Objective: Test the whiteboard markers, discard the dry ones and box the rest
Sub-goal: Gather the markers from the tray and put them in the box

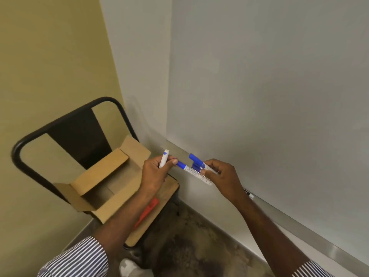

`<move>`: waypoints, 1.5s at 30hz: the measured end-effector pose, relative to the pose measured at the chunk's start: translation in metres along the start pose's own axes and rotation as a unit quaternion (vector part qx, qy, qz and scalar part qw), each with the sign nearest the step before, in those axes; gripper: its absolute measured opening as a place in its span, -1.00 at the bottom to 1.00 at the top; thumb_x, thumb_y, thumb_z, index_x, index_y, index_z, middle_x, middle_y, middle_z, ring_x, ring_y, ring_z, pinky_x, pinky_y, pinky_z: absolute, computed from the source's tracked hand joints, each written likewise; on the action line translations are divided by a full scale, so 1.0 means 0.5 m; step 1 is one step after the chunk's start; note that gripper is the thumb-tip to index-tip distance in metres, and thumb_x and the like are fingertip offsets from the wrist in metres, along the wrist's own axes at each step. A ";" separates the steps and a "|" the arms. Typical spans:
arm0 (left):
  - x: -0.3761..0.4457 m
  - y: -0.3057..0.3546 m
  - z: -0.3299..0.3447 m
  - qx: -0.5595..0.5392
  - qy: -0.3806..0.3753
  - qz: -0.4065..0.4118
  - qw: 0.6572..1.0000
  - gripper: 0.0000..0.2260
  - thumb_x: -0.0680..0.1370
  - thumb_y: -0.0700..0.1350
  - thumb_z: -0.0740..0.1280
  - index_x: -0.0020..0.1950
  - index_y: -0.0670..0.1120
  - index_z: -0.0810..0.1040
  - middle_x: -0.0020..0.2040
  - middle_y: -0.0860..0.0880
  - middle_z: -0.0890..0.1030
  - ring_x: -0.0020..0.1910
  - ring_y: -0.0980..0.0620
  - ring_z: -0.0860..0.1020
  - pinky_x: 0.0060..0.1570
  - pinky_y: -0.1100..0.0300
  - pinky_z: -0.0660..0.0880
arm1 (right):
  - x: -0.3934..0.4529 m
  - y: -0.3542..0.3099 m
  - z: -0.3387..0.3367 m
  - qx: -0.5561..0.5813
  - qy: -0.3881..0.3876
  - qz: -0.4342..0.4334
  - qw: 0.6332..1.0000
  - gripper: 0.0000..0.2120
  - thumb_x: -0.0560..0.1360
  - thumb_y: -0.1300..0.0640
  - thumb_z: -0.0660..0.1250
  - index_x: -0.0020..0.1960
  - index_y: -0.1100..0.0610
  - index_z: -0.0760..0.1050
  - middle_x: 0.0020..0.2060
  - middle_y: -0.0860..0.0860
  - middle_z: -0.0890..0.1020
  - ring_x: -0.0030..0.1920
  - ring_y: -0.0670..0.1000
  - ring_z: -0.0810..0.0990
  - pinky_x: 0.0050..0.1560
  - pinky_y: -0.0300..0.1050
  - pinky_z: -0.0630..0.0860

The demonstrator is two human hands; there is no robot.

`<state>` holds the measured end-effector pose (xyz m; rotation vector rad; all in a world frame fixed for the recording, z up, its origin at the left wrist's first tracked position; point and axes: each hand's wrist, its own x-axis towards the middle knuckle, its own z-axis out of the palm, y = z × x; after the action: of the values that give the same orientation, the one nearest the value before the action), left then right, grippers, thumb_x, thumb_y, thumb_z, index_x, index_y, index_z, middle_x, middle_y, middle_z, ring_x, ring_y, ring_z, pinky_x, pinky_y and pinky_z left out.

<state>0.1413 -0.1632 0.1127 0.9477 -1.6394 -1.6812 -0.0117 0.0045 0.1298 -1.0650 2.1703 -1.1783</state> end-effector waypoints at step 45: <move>-0.134 -0.151 0.496 0.082 -0.081 -0.117 0.986 -0.95 0.53 -0.12 0.48 -0.03 0.00 0.69 -0.43 0.09 0.61 -0.57 0.13 0.37 -0.51 0.29 0.42 | -0.319 0.561 -0.258 -0.158 0.110 0.105 0.976 -0.69 0.54 0.25 0.23 0.18 0.15 0.66 0.04 0.04 0.65 0.07 0.06 0.55 0.10 -0.24 0.44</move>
<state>-0.0203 0.0371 0.0384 1.1466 -1.8570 -1.8415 -0.1201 0.2910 -0.0342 -0.8275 2.6357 -0.9137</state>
